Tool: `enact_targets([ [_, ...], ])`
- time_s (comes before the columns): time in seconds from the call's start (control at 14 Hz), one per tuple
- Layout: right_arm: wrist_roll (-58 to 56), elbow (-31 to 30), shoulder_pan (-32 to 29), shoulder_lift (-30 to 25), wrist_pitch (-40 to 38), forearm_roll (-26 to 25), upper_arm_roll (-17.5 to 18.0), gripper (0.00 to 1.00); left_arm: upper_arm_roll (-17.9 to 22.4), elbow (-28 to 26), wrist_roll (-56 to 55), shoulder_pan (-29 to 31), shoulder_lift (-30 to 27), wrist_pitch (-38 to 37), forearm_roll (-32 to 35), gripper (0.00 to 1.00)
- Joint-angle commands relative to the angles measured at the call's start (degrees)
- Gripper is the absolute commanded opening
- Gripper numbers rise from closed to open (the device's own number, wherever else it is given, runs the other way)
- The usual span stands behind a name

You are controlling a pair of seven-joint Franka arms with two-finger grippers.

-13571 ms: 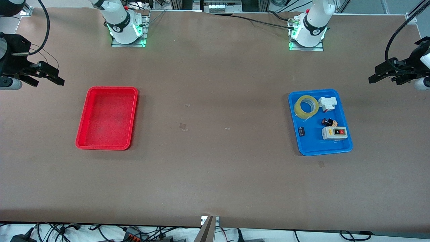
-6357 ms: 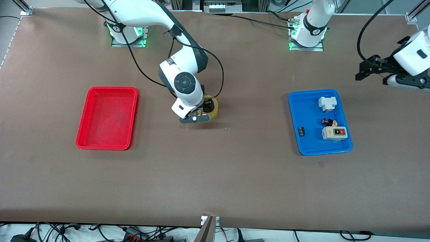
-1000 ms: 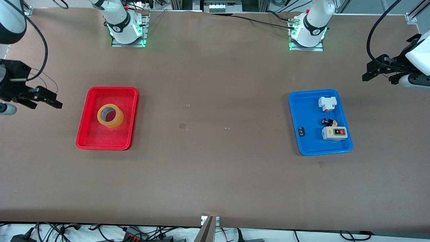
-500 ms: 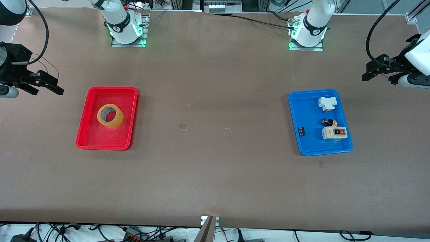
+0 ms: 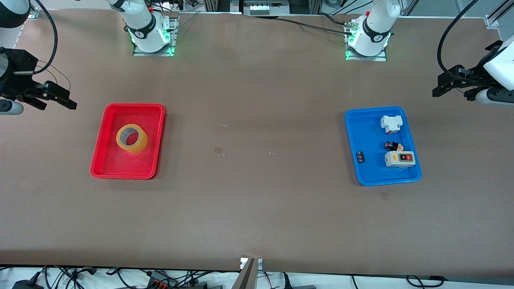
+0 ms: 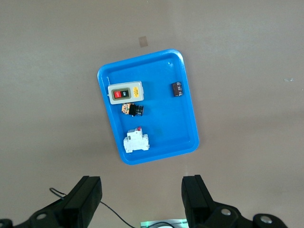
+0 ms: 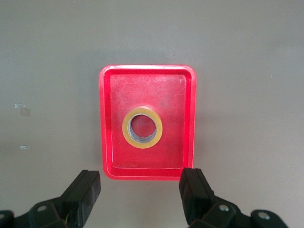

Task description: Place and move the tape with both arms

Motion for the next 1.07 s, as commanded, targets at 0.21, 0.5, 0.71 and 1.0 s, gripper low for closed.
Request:
enact_targets([
  [0.21, 0.29, 0.31, -0.06, -0.99, -1.29, 0.27, -0.48, 1.0, -0.03, 1.28, -0.7, -0.32, 0.39, -1.04, -0.29, 1.0],
  [0.5, 0.29, 0.31, 0.47, -1.07, -1.46, 0.18, -0.66, 1.0, -0.03, 1.28, -0.61, -0.32, 0.39, -1.04, -0.29, 1.0],
  [0.71, 0.2, 0.31, 0.2, -1.51, -3.3, -0.26, -0.57, 1.0, -0.03, 1.28, -0.61, -0.32, 0.39, -1.04, -0.29, 1.0],
  [1.0, 0.46, 0.31, 0.29, -1.78, -3.14, -0.17, -0.48, 1.0, -0.03, 1.28, -0.7, -0.32, 0.39, -1.04, -0.29, 1.0],
])
